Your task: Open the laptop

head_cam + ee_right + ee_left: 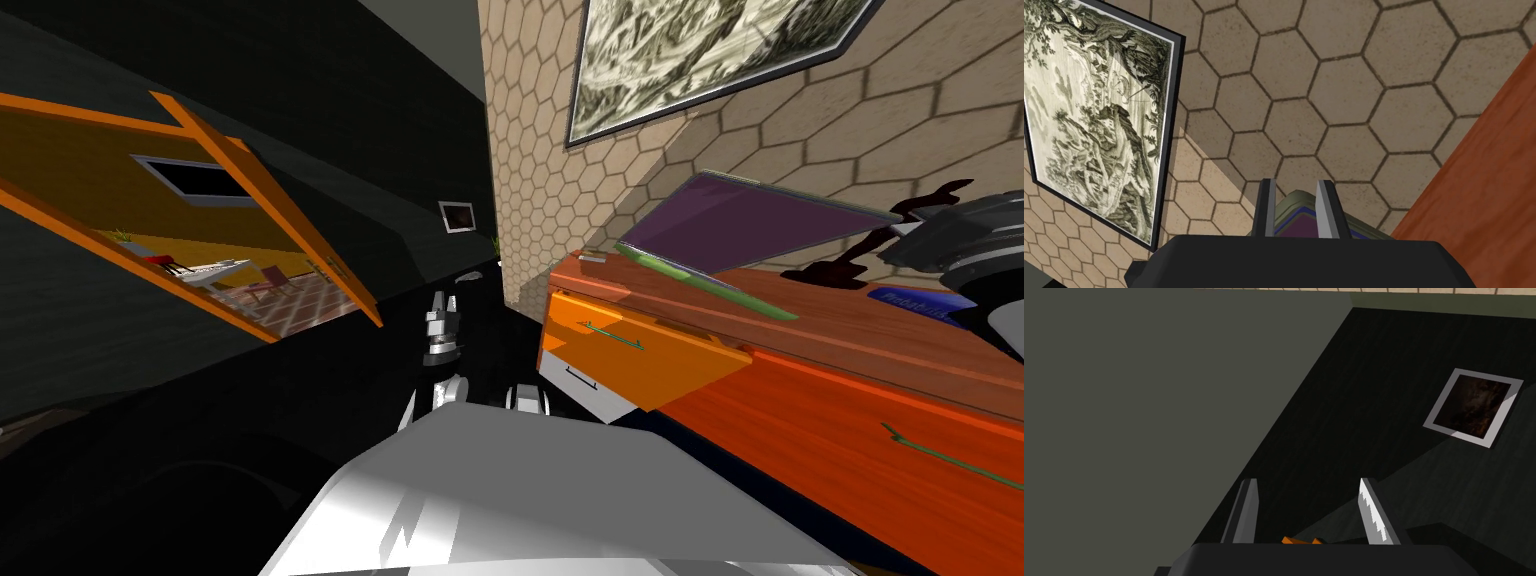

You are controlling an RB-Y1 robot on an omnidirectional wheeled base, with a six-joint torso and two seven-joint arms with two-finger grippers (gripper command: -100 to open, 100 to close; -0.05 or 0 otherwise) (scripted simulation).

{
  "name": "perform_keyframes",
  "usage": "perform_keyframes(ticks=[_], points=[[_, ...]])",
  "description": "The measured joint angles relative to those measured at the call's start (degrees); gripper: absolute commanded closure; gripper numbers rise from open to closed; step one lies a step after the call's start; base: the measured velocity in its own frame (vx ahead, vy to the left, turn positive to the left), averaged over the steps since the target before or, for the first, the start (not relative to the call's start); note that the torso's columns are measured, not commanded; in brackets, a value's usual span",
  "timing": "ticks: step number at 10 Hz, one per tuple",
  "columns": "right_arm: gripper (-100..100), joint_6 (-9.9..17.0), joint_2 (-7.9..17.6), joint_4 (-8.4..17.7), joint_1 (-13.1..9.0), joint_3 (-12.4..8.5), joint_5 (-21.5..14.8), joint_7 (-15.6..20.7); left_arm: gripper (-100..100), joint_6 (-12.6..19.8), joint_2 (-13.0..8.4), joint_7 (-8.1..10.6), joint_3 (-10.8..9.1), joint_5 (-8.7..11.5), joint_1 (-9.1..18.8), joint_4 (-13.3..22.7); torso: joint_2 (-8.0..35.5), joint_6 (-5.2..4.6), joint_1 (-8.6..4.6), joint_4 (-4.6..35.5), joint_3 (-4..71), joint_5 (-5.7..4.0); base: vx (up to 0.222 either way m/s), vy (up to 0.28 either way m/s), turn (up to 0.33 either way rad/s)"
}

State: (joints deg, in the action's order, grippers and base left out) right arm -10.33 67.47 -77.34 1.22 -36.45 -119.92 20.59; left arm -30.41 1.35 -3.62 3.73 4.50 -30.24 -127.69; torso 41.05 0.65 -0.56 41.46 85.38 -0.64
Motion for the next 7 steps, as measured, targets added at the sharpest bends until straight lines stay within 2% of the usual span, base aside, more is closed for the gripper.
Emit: perform_keyframes(ticks=[1, 2, 3, 4, 5, 6, 7], points=[[100, 0.2, -0.3, 0.2, -0.4, 0.2, 1.2, 0.0, 0, 0.0, 0.0, 0.00, 0.00, 0.0, 0.0, 0.0, -0.1, 0.12, 0.20, 0.0, 0.0, 0.09, -0.003, -0.007, -0.003], [100, 0.3, -0.4, 0.2, -0.2, 0.2, 2.5, 0.1, 0, 0.0, 0.0, 0.00, 0.00, 0.0, 0.0, 0.0, -0.1, 0.16, 0.34, 0.0, 0.1, 0.16, -0.135, -0.121, 0.121], [100, -0.3, -2.2, 0.6, -2.4, 0.5, 3.7, -1.1, 0, 0.0, 0.0, 0.00, 0.00, 0.0, 0.0, 0.0, 0.1, 0.35, 0.06, 0.0, -0.1, 0.03, -0.152, -0.168, 0.154], [100, -0.8, -3.4, 0.4, -2.8, 0.2, 6.1, -2.8, 0, 0.0, 0.0, 0.00, -0.01, 0.0, 0.0, 0.0, 0.1, 0.08, -0.13, 0.0, -0.1, -0.06, -0.079, -0.085, 0.065], [100, -2.1, -4.5, 0.2, -4.2, -0.2, 6.7, -4.9, 0, 0.0, 0.0, 0.00, 0.00, 0.0, 0.0, 0.0, 0.0, -0.13, 0.05, 0.1, 0.0, 0.03, -0.024, -0.024, -0.005], [100, -2.3, -4.7, 0.4, -4.8, 0.0, 7.9, -6.8, 0, 0.0, 0.0, 0.00, 0.00, 0.0, 0.0, 0.0, -0.1, -0.16, 0.22, 0.0, 0.0, 0.04, 0.007, 0.003, -0.031], [100, -1.1, -4.2, 1.1, -4.3, 1.0, 10.9, -7.5, 0, 0.0, 0.0, 0.00, 0.00, 0.0, 0.0, 0.0, -0.1, -0.08, 0.22, 0.0, 0.0, 0.04, 0.011, 0.011, -0.031]])
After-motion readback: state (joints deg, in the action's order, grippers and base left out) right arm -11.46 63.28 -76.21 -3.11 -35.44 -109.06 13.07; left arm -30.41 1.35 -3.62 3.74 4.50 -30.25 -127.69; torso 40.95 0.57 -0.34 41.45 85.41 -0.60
